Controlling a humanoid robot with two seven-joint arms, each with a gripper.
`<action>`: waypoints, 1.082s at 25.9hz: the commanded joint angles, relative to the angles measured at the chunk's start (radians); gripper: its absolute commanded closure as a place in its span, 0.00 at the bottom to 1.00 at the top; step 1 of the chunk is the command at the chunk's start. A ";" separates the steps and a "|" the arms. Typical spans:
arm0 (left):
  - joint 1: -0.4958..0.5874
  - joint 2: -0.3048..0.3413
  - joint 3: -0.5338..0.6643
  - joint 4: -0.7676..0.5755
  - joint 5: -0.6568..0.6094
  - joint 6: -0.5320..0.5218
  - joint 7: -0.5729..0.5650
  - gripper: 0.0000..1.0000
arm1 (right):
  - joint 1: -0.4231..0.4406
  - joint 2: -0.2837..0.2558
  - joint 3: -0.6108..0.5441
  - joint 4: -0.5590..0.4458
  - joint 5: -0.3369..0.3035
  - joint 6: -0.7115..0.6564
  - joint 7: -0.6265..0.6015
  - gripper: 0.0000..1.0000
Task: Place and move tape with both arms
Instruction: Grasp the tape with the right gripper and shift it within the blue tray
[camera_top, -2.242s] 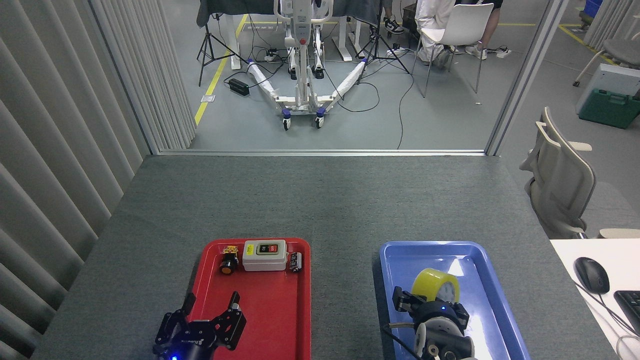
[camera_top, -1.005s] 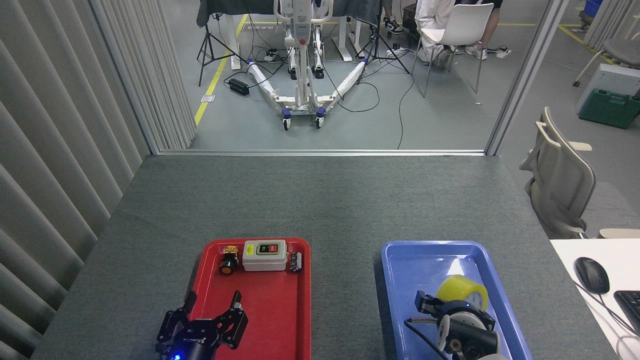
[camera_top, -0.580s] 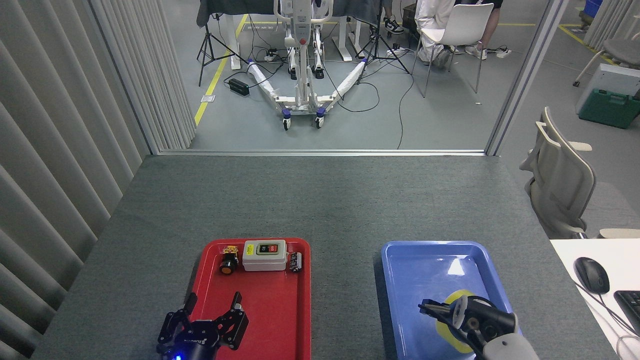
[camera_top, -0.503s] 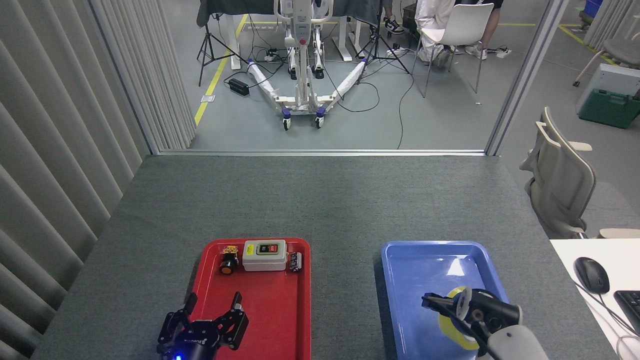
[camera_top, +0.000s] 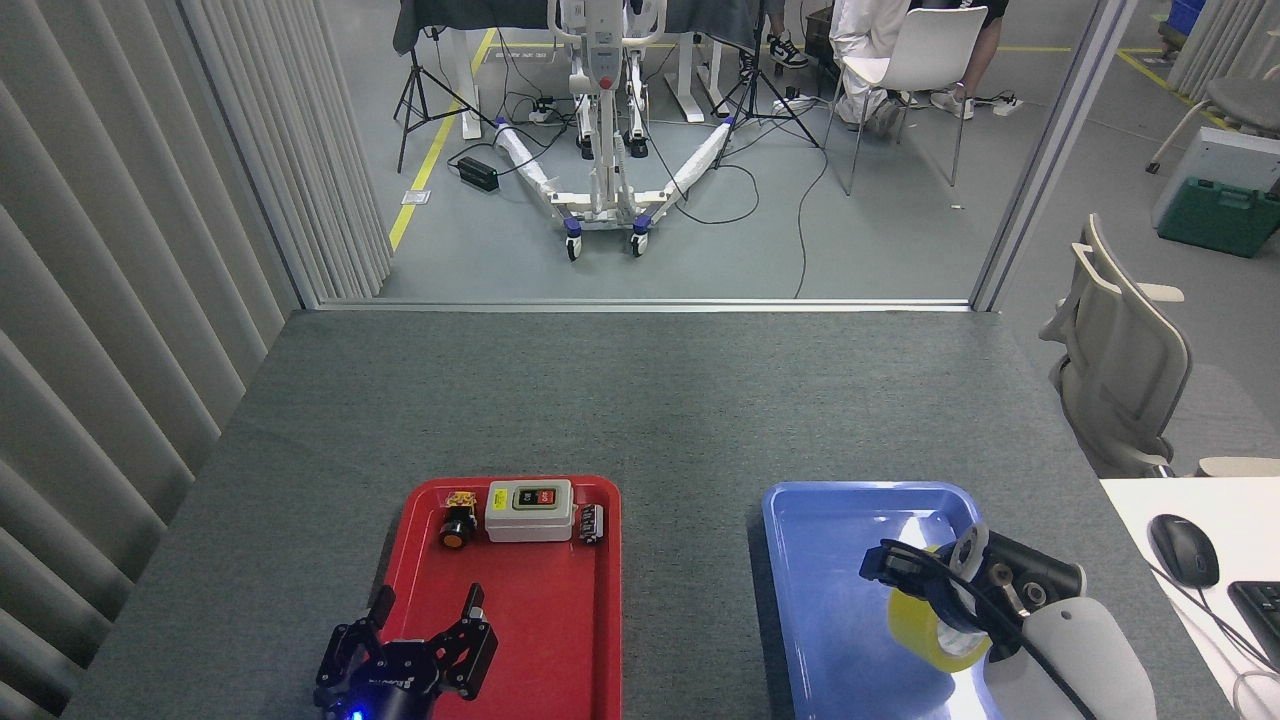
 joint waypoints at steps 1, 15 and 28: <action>0.000 0.000 0.000 0.000 0.000 0.000 0.000 0.01 | -0.001 -0.002 0.008 0.009 -0.045 0.024 0.009 1.00; -0.007 0.006 -0.008 0.000 0.000 -0.002 0.000 0.01 | -0.001 0.001 0.015 0.052 -0.047 0.034 0.001 0.90; -0.007 0.006 -0.008 0.000 0.000 -0.002 0.002 0.01 | 0.013 0.002 0.014 0.050 -0.009 0.014 -0.030 0.01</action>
